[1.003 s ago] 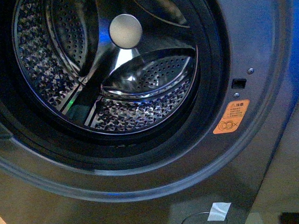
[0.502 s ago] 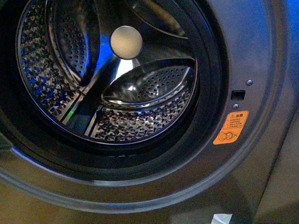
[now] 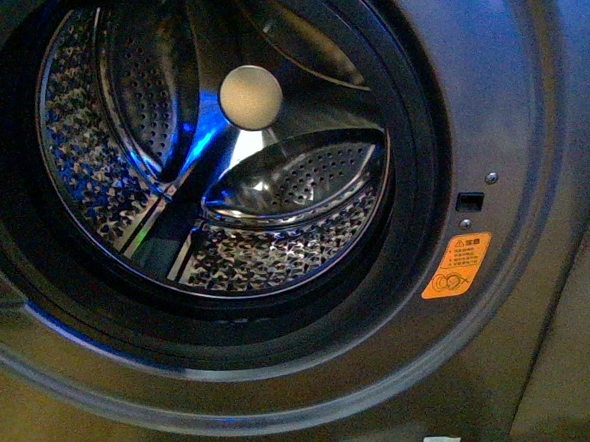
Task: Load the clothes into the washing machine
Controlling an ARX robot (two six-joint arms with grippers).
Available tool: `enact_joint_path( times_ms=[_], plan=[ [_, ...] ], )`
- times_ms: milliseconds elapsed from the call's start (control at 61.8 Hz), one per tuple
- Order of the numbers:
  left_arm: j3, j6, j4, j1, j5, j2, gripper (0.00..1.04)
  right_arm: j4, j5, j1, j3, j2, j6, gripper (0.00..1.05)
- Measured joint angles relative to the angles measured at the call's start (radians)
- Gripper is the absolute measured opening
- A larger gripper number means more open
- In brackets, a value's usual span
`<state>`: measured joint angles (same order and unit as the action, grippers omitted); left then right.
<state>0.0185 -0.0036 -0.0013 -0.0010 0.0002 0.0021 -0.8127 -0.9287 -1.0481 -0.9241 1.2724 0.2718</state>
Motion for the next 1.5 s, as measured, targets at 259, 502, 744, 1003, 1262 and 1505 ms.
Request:
enact_joint_path(
  times_ms=[259, 502, 744, 1003, 1262, 1505],
  plan=[
    [0.000, 0.000, 0.000, 0.000, 0.000, 0.000, 0.98, 0.358, 0.071, 0.268, -0.380, -0.063, 0.066, 0.03],
    [0.000, 0.000, 0.000, 0.000, 0.000, 0.000, 0.98, 0.755, 0.218, 0.677, -0.624, -0.063, 0.061, 0.03],
    [0.000, 0.000, 0.000, 0.000, 0.000, 0.000, 0.98, 0.986, 0.435, 1.093, -0.819, 0.013, -0.037, 0.03],
    [0.000, 0.000, 0.000, 0.000, 0.000, 0.000, 0.98, 1.053, 0.574, 1.365, -0.888, 0.118, -0.104, 0.03],
    [0.000, 0.000, 0.000, 0.000, 0.000, 0.000, 0.98, 1.030, 0.722, 1.617, -1.009, 0.258, -0.182, 0.03],
    [0.000, 0.000, 0.000, 0.000, 0.000, 0.000, 0.98, 0.980, 0.737, 1.696, -1.024, 0.383, -0.248, 0.03]
  ],
)
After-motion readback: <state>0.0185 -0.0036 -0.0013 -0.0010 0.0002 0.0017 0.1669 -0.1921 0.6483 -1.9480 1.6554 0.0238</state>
